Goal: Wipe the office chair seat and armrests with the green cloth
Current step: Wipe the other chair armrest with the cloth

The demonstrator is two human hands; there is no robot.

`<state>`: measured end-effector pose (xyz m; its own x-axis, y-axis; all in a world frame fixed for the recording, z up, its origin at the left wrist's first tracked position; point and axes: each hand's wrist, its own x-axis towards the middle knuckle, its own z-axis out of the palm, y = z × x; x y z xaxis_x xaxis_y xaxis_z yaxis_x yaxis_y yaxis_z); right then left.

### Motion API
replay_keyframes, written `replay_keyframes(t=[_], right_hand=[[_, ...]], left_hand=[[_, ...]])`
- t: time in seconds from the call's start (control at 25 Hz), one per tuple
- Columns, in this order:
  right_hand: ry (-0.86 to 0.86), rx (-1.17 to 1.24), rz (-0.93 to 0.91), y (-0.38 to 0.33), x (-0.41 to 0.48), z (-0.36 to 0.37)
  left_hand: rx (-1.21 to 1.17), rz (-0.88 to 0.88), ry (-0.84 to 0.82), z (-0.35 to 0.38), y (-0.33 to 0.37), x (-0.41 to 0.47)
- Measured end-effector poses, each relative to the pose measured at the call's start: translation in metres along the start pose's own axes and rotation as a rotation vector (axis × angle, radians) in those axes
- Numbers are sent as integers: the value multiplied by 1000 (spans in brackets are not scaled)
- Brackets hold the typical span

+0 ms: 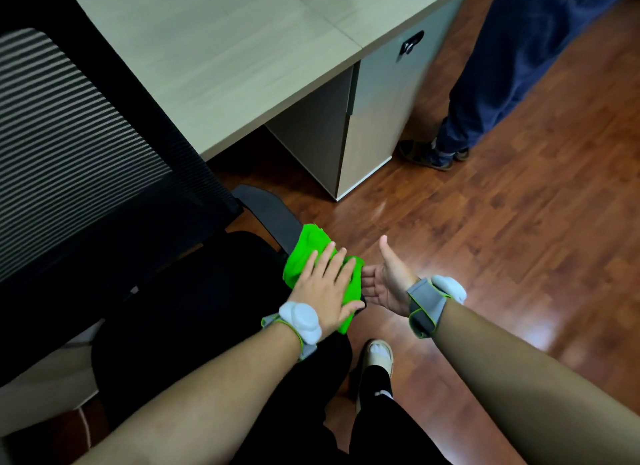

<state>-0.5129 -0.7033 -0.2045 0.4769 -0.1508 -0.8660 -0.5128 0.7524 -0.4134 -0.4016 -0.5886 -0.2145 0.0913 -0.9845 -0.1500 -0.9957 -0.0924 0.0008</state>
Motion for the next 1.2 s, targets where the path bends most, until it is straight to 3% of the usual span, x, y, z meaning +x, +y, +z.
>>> replay_keyframes(t=[0.32,0.48,0.6,0.92,1.2], right_hand=[[-38,38,-61,9,-6,-6],[-62,26,-71,9,-6,-7],[-62,23,-64,10,-7,-7],[-40,22,-24,6,-6,-2],[-69,-15,38,-8,-4,-2]], left_hand=[[-19,61,124,-3,-1,19],[-188,-130,-74,-2,-49,36],[-152,-154,-61,3,-52,26],[-16,-26,63,0,15,-2],[-13,40,123,2,2,8]])
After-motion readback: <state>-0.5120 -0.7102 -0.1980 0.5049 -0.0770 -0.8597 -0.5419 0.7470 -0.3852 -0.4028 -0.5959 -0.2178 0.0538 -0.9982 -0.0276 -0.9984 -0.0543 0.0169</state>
